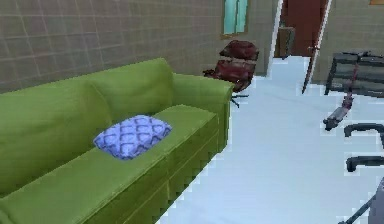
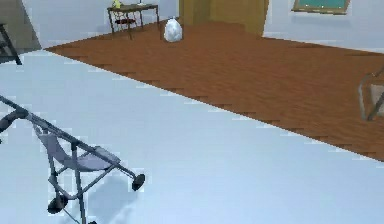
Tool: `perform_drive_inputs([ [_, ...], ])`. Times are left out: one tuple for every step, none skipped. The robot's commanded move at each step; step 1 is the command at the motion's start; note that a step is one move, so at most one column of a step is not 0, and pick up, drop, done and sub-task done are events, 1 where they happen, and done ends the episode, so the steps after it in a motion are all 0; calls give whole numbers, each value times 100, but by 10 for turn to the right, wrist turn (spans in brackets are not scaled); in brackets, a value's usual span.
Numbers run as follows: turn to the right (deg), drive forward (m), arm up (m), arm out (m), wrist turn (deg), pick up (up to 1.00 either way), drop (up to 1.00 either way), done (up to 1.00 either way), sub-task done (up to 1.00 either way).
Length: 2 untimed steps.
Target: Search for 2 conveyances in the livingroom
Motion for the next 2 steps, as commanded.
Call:
perform_drive_inputs([
  [0,55,0,0,0,0,0,0,0],
  [450,0,0,0,0,0,0,0,0],
])
